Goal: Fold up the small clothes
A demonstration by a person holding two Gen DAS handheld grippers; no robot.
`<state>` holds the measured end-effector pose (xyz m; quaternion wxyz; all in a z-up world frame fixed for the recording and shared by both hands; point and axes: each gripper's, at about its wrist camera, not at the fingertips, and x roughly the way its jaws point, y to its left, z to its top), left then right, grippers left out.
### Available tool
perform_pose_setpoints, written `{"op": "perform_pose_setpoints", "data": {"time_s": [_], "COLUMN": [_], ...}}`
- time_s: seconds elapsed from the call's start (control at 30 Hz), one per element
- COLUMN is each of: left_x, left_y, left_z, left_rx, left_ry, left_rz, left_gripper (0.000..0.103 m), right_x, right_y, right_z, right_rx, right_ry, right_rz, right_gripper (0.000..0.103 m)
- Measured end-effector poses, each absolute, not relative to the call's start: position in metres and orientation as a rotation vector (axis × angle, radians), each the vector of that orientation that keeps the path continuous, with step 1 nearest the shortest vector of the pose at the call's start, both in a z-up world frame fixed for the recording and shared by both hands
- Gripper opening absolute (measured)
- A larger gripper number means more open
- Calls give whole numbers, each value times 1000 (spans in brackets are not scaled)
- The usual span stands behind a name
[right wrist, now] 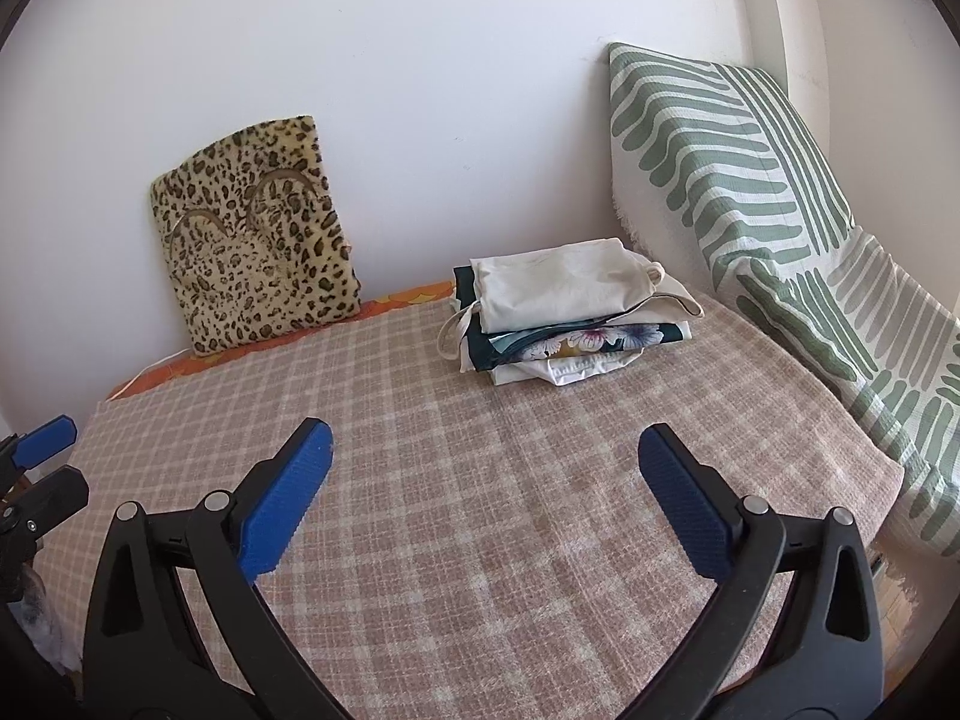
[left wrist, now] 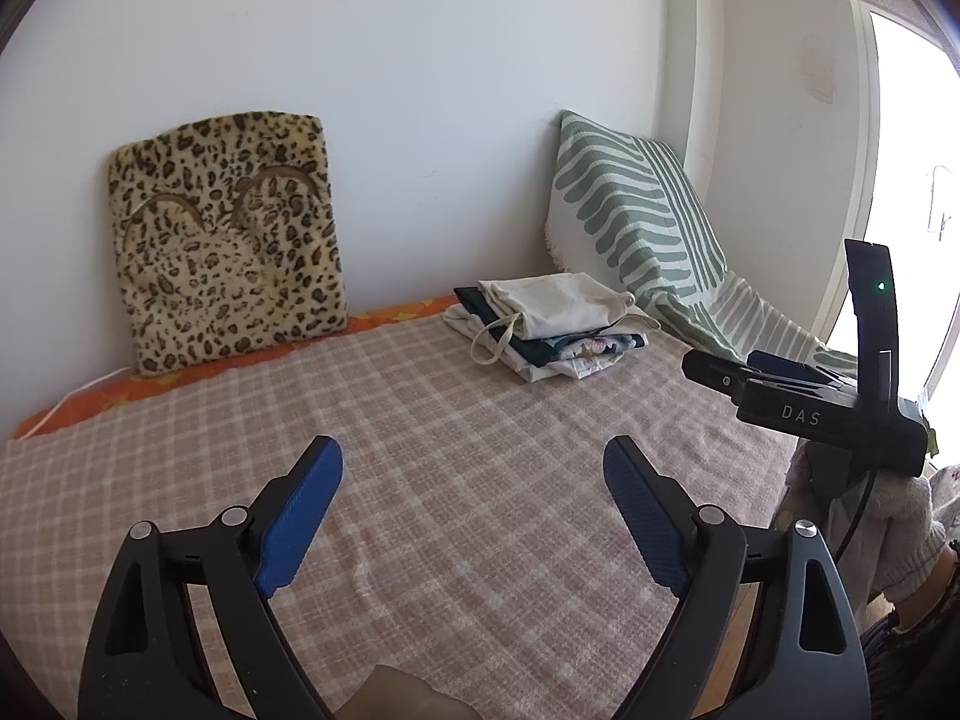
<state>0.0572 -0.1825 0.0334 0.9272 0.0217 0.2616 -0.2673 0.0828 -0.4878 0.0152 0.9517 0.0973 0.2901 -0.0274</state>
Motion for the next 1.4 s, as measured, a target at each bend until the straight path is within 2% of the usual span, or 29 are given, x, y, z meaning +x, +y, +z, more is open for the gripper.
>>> {"op": "perform_pose_setpoints", "data": {"time_s": [0.6, 1.4], "left_x": [67, 59], "left_y": [-177, -178], "left_z": [16, 20], "left_rx": [91, 92], "left_ry": [582, 572], "left_rz": [-484, -498], "left_gripper": [89, 89], "right_x": [88, 89], "right_y": [-487, -475], "right_z": [-1, 0], "right_rx": [188, 199], "right_ry": [606, 600], "right_rz": [-65, -59], "right_gripper": [103, 103]}}
